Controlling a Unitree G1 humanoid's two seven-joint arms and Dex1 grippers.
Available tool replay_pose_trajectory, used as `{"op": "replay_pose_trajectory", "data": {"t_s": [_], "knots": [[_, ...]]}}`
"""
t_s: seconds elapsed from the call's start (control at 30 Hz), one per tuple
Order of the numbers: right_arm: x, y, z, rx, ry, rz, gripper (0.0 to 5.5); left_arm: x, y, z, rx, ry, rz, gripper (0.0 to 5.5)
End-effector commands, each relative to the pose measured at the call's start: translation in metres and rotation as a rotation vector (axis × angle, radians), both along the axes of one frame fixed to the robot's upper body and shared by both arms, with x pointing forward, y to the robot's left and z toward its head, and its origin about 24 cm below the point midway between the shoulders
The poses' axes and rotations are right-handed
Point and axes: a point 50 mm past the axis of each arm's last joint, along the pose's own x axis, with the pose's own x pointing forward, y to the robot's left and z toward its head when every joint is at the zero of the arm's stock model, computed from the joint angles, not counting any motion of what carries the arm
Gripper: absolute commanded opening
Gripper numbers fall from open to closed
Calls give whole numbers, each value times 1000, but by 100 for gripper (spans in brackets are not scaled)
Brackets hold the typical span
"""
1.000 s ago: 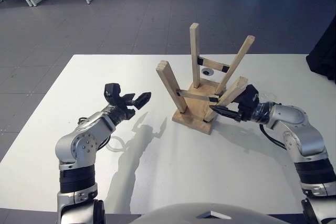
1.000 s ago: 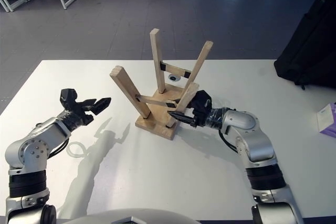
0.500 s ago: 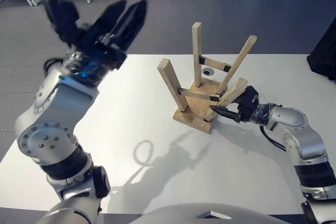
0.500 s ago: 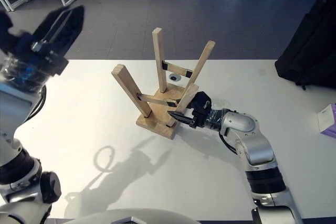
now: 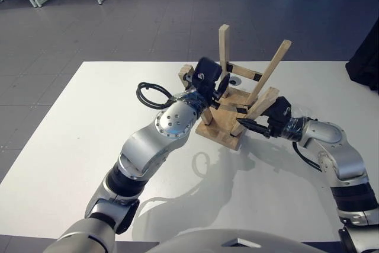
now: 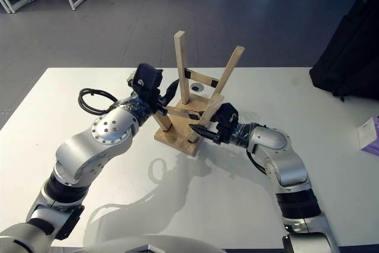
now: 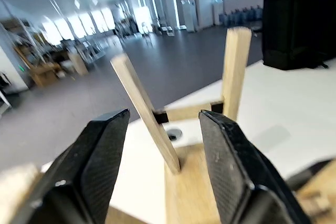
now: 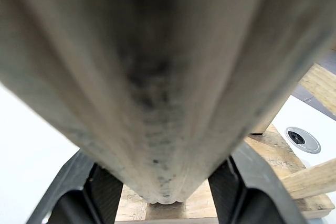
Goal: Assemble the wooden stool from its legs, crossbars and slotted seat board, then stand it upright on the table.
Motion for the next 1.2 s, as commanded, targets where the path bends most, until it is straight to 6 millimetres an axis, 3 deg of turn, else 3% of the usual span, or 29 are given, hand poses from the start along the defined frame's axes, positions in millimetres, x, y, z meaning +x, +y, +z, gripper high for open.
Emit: {"op": "replay_pose_trajectory", "data": {"t_s": [0.03,0.2,0.33,0.4,0.47,0.6,0.83,0.93,1.03,1.2], "knots": [[-3,-2,-12,-33,73,-20,203,-2,-12,-33,189,39,-13,245],[-3,2,-13,-34,108,14,203,-3,-15,-112,434,175,30,245],[-6,7,-26,-131,198,37,203,-6,-16,-127,443,198,20,245],[-9,0,-58,-317,346,-4,203,-7,-17,-120,380,192,28,245],[-27,-18,-95,-489,579,-32,203,-5,-16,-100,289,156,39,245],[-55,-43,-139,-580,784,-147,203,0,-11,-54,122,74,40,245],[-72,-33,-150,-470,788,-149,203,8,10,34,-238,-38,23,245],[-73,-27,-150,-454,774,-139,203,32,29,76,-342,-86,26,245],[-70,-24,-148,-442,762,-133,203,68,56,82,-331,-28,88,245],[-68,-23,-147,-447,749,-118,203,92,73,36,-320,178,120,245]]}}
